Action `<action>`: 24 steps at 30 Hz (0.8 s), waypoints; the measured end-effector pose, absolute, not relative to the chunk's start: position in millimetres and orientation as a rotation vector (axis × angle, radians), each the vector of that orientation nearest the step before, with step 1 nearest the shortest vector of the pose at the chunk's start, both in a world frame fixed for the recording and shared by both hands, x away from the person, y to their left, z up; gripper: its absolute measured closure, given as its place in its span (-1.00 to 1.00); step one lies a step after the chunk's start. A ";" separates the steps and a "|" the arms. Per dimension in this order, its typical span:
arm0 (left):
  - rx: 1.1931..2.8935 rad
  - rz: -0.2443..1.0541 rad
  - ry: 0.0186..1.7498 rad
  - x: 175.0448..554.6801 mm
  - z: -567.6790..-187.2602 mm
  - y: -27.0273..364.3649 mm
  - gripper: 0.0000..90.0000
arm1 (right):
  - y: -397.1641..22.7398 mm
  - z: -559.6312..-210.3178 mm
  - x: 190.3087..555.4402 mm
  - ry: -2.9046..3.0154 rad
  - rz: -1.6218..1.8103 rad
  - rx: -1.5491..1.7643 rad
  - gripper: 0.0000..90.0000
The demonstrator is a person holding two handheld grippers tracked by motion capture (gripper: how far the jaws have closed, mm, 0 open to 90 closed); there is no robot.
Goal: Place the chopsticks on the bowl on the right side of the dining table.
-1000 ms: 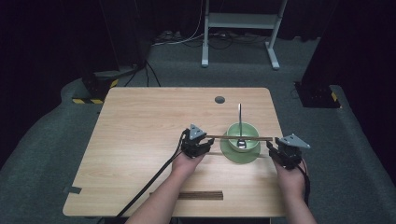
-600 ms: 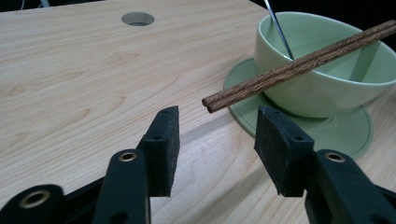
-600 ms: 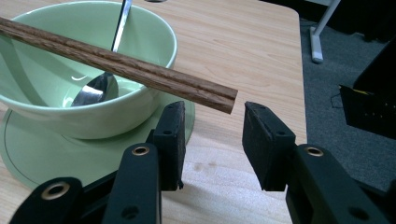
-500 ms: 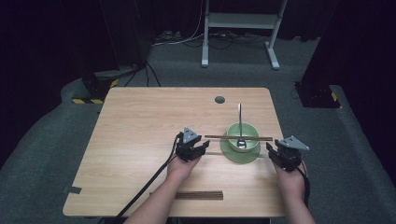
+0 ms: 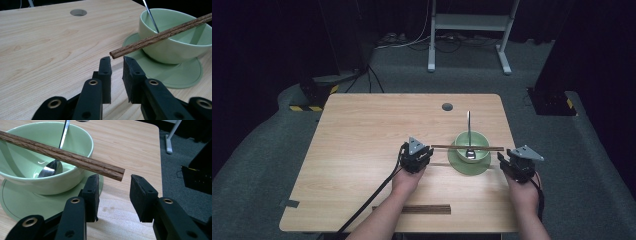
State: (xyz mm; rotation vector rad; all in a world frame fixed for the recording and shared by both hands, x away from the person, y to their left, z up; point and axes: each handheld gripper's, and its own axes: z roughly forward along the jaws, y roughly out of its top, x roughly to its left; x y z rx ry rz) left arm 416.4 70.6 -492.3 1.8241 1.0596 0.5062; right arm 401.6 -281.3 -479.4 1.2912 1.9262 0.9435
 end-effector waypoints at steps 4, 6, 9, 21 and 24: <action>1.822 0.515 1.058 416.4 -492.9 69.5 0.77 | -280.1 -479.0 403.2 1.924 0.936 1.293 0.33; 1.820 0.517 1.060 416.6 -493.0 68.9 0.79 | -279.6 -478.3 403.3 1.924 0.938 1.293 0.33; 1.816 0.518 1.063 417.0 -493.0 68.7 0.81 | -279.1 -477.0 403.1 1.924 0.935 1.287 0.33; 1.816 0.516 1.062 417.6 -494.0 68.7 0.85 | -279.6 -477.1 404.6 1.923 0.929 1.292 0.33; 1.809 0.512 1.067 417.7 -493.6 68.9 0.85 | -280.2 -476.9 404.8 1.922 0.927 1.293 0.33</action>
